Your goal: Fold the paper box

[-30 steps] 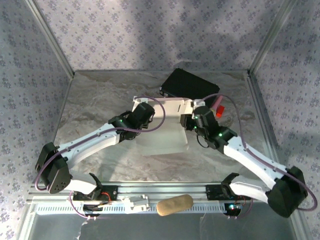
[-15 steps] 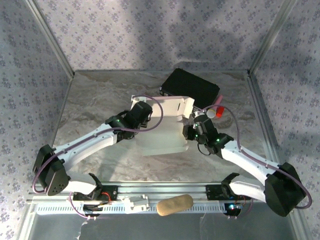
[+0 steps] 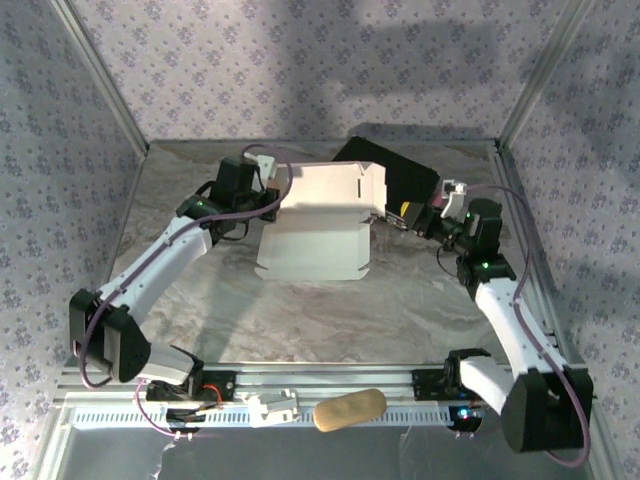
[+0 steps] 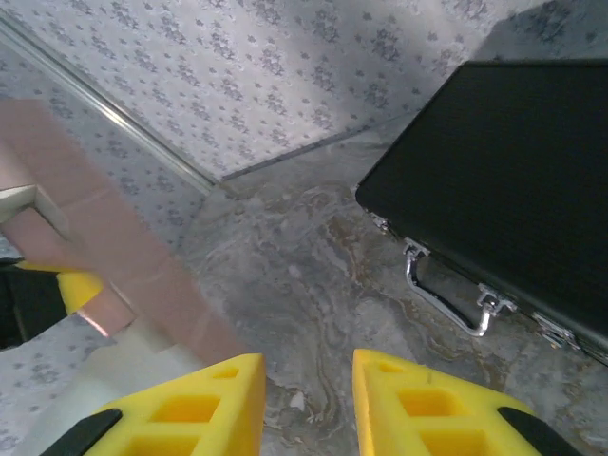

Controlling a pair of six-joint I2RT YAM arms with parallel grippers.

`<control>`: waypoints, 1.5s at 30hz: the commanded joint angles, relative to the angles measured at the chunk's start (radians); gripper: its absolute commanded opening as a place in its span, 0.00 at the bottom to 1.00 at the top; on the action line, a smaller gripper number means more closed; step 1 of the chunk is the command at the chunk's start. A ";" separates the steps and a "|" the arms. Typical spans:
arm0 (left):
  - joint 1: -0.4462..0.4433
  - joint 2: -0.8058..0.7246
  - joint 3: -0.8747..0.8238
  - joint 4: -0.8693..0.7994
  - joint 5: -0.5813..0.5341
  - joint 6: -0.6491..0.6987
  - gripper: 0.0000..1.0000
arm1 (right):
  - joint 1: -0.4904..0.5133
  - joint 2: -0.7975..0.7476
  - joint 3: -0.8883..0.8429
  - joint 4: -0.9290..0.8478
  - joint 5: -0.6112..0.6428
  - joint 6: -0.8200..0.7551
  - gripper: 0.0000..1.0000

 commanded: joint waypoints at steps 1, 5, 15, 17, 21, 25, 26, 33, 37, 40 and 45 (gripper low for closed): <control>0.072 0.075 0.078 0.023 0.294 0.099 0.00 | -0.019 0.069 0.081 0.129 -0.239 0.038 0.32; 0.115 0.177 0.162 -0.004 0.449 0.180 0.00 | -0.018 0.128 0.145 0.134 -0.305 0.022 0.36; 0.126 0.294 0.248 -0.020 0.523 0.251 0.00 | -0.002 0.238 0.261 0.030 -0.385 -0.107 0.35; 0.125 0.302 0.256 -0.024 0.521 0.252 0.00 | -0.001 0.244 0.272 0.026 -0.398 -0.115 0.35; 0.125 0.321 0.278 -0.046 0.517 0.253 0.00 | 0.014 0.228 0.272 0.011 -0.404 -0.134 0.35; 0.127 0.327 0.288 -0.059 0.498 0.260 0.00 | 0.023 0.201 0.268 -0.003 -0.391 -0.144 0.35; 0.127 0.330 0.294 -0.066 0.494 0.263 0.00 | 0.023 0.193 0.266 -0.006 -0.389 -0.145 0.35; 0.138 0.348 0.325 -0.083 0.501 0.269 0.00 | 0.024 0.164 0.275 -0.032 -0.392 -0.156 0.35; 0.137 0.348 0.329 -0.078 0.517 0.270 0.00 | 0.039 0.191 0.298 -0.062 -0.378 -0.187 0.35; 0.138 0.348 0.327 -0.080 0.518 0.272 0.00 | 0.052 0.224 0.322 -0.068 -0.383 -0.195 0.35; 0.138 0.348 0.323 -0.082 0.517 0.275 0.00 | 0.086 0.252 0.361 -0.102 -0.361 -0.227 0.36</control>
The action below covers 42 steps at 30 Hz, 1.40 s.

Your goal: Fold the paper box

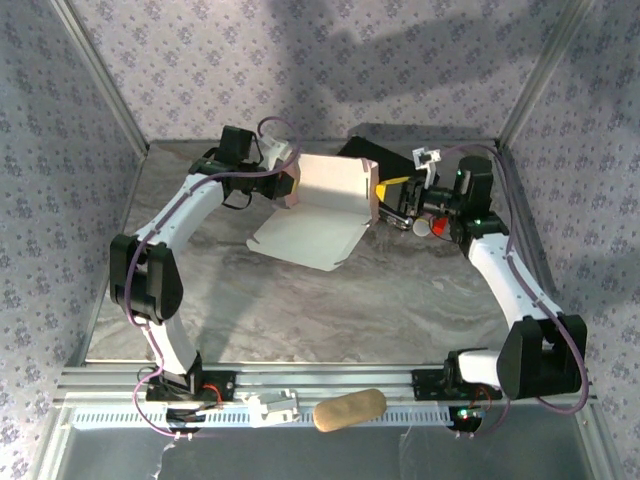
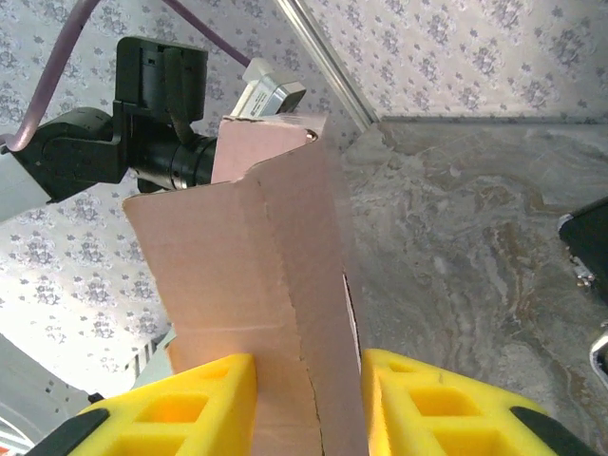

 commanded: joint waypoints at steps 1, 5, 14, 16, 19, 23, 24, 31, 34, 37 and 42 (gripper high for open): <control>0.003 0.001 0.035 -0.015 0.040 0.029 0.00 | 0.024 0.019 0.059 -0.051 0.008 -0.051 0.35; 0.001 -0.016 0.024 -0.006 0.032 0.031 0.00 | 0.038 0.037 0.091 -0.100 0.047 -0.088 0.36; -0.010 -0.051 0.000 0.011 0.015 0.036 0.00 | 0.095 0.055 0.146 -0.232 0.205 -0.196 0.38; -0.013 -0.057 -0.004 0.013 0.010 0.037 0.00 | 0.110 0.056 0.153 -0.257 0.249 -0.218 0.38; -0.019 -0.061 -0.007 0.016 0.002 0.037 0.00 | 0.141 0.053 0.161 -0.290 0.336 -0.251 0.39; -0.026 -0.068 -0.008 0.013 -0.013 0.037 0.00 | 0.185 0.053 0.163 -0.310 0.480 -0.275 0.41; -0.028 -0.071 -0.009 0.013 -0.014 0.038 0.00 | 0.194 0.052 0.160 -0.308 0.516 -0.276 0.41; -0.037 -0.102 -0.029 0.011 -0.035 0.043 0.00 | 0.275 0.060 0.152 -0.294 0.765 -0.298 0.43; -0.040 -0.109 -0.031 0.011 -0.041 0.041 0.00 | 0.295 0.079 0.158 -0.288 0.795 -0.304 0.43; -0.049 -0.111 -0.029 0.006 -0.054 0.043 0.00 | 0.321 0.105 0.173 -0.295 0.852 -0.320 0.41; -0.067 -0.112 -0.024 -0.002 -0.090 0.039 0.00 | 0.365 0.140 0.188 -0.302 0.990 -0.325 0.35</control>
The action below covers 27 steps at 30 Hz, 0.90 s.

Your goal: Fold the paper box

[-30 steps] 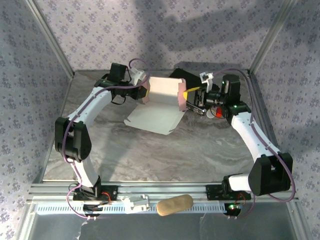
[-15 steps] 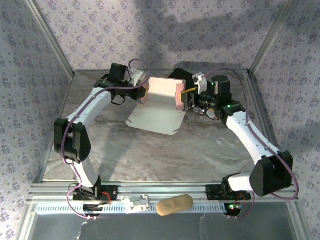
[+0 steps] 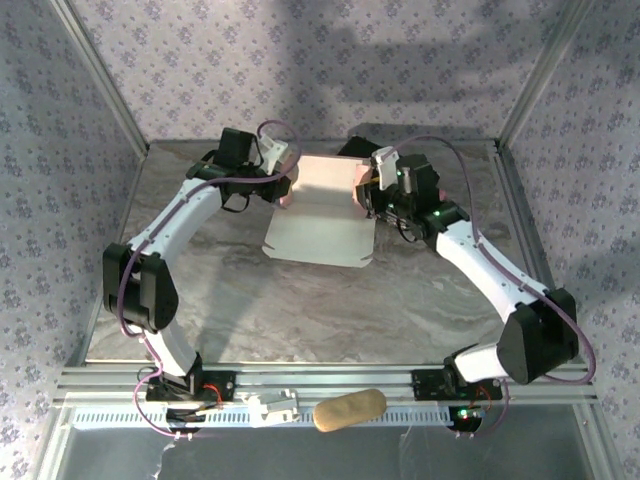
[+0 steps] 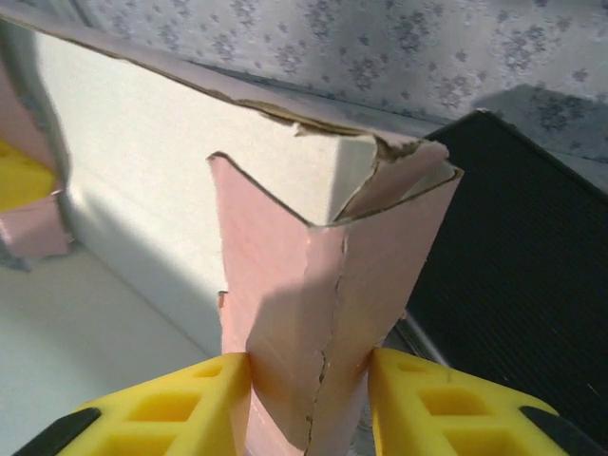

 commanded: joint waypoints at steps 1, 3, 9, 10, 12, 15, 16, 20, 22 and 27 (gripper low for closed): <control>-0.040 -0.045 0.011 0.013 0.040 0.012 0.00 | 0.042 0.033 0.025 -0.023 0.115 -0.014 0.31; -0.049 -0.043 0.014 0.010 0.018 0.008 0.00 | 0.053 0.043 0.019 -0.007 0.144 -0.003 0.24; -0.076 -0.042 0.014 0.013 -0.087 -0.035 0.00 | 0.107 0.063 0.012 0.020 0.317 0.044 0.00; -0.082 -0.041 0.013 0.016 -0.117 -0.055 0.00 | 0.117 0.068 0.013 0.018 0.353 0.049 0.00; -0.097 -0.042 0.007 0.020 -0.159 -0.083 0.00 | 0.134 0.081 0.018 0.010 0.401 0.063 0.00; -0.133 -0.038 -0.015 0.026 -0.260 -0.119 0.00 | 0.147 0.116 0.020 -0.008 0.447 0.094 0.00; -0.144 -0.036 -0.029 0.035 -0.291 -0.135 0.00 | 0.151 0.127 0.014 -0.009 0.463 0.108 0.00; -0.178 -0.014 -0.083 0.078 -0.385 -0.200 0.00 | 0.150 0.173 0.001 -0.022 0.504 0.165 0.00; -0.194 0.006 -0.100 0.099 -0.435 -0.237 0.00 | 0.148 0.200 0.011 -0.043 0.532 0.191 0.00; -0.231 0.086 -0.113 0.127 -0.571 -0.338 0.00 | 0.147 0.289 0.078 -0.133 0.605 0.262 0.00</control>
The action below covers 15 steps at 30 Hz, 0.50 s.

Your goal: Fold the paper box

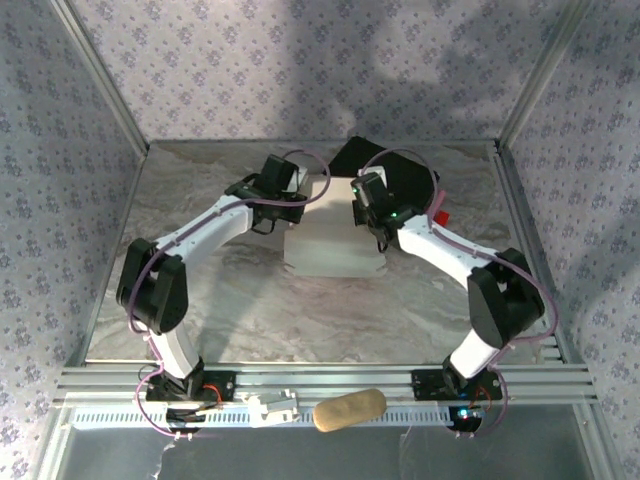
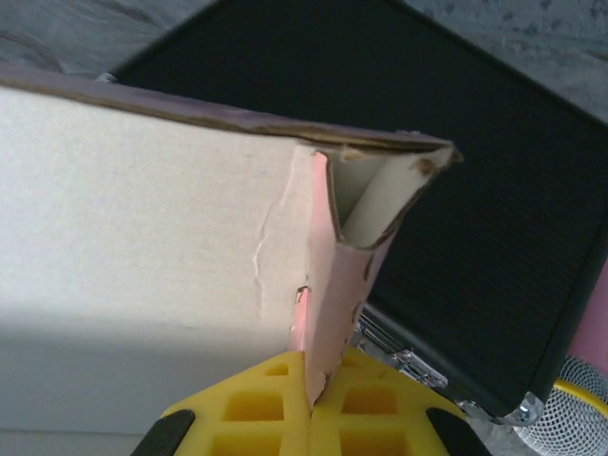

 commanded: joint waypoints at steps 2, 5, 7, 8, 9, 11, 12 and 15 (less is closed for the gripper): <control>-0.021 0.065 -0.008 0.091 -0.098 -0.128 0.00 | 0.008 0.063 0.053 -0.094 0.097 0.088 0.00; -0.022 0.093 -0.028 0.130 -0.119 -0.189 0.00 | -0.002 0.083 0.055 -0.134 0.145 0.149 0.00; -0.022 0.116 -0.031 0.141 -0.122 -0.216 0.00 | -0.008 0.103 0.066 -0.167 0.166 0.181 0.00; -0.023 0.129 -0.028 0.147 -0.113 -0.224 0.00 | -0.009 0.117 0.073 -0.179 0.172 0.187 0.00; -0.022 0.140 -0.027 0.151 -0.107 -0.231 0.00 | -0.009 0.129 0.078 -0.186 0.175 0.192 0.00; -0.023 0.158 -0.021 0.158 -0.099 -0.242 0.00 | -0.010 0.148 0.082 -0.181 0.168 0.193 0.00; -0.023 0.165 -0.023 0.163 -0.097 -0.249 0.00 | -0.010 0.154 0.082 -0.174 0.163 0.194 0.00; -0.021 0.181 -0.018 0.166 -0.093 -0.255 0.00 | -0.018 0.159 0.068 -0.132 0.120 0.176 0.00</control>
